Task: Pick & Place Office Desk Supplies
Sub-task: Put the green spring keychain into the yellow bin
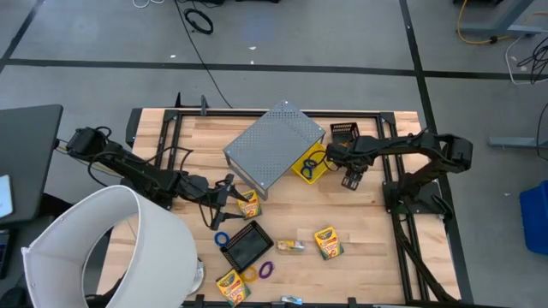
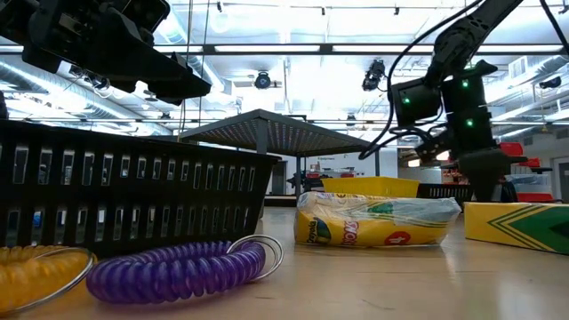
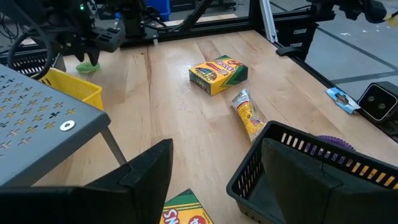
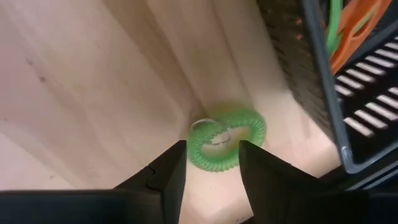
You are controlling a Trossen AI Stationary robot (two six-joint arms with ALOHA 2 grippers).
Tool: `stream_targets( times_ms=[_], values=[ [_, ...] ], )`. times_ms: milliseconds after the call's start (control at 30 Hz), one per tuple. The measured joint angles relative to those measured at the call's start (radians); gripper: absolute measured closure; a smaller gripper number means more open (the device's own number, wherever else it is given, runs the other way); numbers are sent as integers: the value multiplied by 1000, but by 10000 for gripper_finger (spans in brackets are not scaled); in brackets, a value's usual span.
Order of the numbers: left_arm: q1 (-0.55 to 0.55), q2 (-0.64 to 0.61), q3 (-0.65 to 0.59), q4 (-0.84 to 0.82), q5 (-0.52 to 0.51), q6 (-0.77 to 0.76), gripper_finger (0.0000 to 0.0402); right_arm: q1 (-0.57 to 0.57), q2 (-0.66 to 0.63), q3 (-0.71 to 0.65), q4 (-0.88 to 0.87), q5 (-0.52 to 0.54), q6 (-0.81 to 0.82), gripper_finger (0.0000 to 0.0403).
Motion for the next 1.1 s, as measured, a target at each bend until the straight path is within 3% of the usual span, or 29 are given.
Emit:
stream_targets(
  times_ms=[433, 533, 633, 867, 1100],
  values=[
    [0, 0, 0, 0, 0, -6, 151, 0, 29, -3, 18, -33, -31, 261],
    [0, 0, 0, 0, 0, -8, 151, 0, 68, -3, 16, -30, -33, 302],
    [0, 0, 0, 0, 0, -9, 151, 4, 99, -3, 14, -24, -34, 376],
    [0, 0, 0, 0, 0, -9, 151, 88, 99, 11, -12, -50, -5, 398],
    [0, 0, 0, 1, 2, -9, 151, 261, 91, 134, -147, -48, 118, 401]
  ],
)
